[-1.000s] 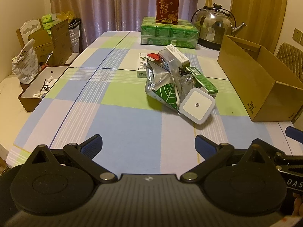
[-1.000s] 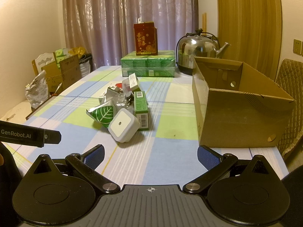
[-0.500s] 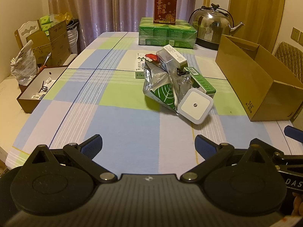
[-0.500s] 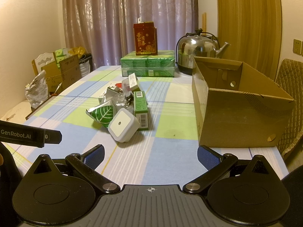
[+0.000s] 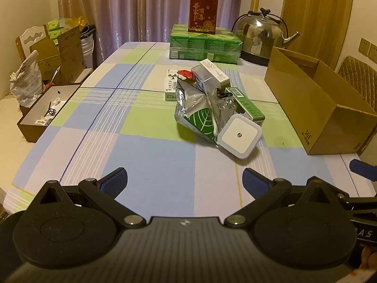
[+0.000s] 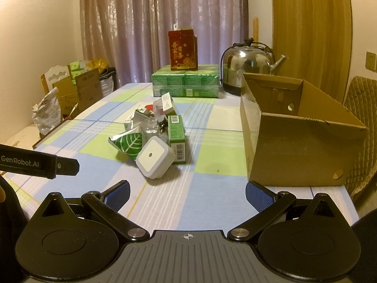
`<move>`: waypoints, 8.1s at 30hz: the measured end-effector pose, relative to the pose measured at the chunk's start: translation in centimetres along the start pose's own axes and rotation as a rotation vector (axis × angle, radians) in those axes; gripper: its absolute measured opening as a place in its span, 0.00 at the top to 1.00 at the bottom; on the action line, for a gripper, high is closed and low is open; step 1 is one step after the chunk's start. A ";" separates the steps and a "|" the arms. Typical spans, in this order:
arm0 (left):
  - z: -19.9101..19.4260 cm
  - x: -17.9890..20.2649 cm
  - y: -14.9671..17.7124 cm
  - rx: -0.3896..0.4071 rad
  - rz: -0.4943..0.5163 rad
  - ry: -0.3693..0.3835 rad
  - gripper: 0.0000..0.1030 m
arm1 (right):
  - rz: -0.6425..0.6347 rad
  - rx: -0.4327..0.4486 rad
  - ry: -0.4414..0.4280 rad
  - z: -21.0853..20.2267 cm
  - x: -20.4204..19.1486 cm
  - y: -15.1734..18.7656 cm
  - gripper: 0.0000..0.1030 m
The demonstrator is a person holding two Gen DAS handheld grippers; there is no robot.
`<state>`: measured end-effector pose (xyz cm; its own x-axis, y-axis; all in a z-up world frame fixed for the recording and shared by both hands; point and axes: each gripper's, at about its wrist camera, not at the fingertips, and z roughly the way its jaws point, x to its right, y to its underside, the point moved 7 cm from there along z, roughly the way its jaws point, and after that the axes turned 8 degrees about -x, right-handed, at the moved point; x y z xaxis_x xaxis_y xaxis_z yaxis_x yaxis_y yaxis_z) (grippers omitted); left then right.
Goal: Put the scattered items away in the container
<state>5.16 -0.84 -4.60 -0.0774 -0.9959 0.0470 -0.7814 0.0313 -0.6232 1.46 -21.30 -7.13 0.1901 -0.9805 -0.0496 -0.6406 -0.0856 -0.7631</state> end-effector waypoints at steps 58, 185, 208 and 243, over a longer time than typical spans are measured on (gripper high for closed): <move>15.0 -3.6 -10.5 -0.103 0.211 0.157 0.01 | -0.945 -0.031 0.029 17.2 -8.0 -1.2 0.28; 10.0 4.0 -11.3 0.004 0.254 0.250 0.77 | -0.333 0.013 0.060 11.4 -0.7 -7.6 0.40; 6.4 8.1 -15.3 0.115 0.278 0.294 0.77 | -0.322 0.172 0.120 7.4 1.2 -11.8 0.40; 10.2 29.1 -21.1 0.055 0.553 0.600 0.77 | 0.176 -0.038 0.309 8.0 21.3 -17.6 0.40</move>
<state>25.69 -31.33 1.92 -0.7735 -0.6221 0.1216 -0.5025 0.4850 -0.7157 22.70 -39.22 0.12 -0.1562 -0.9874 0.0237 -0.6716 0.0886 -0.7356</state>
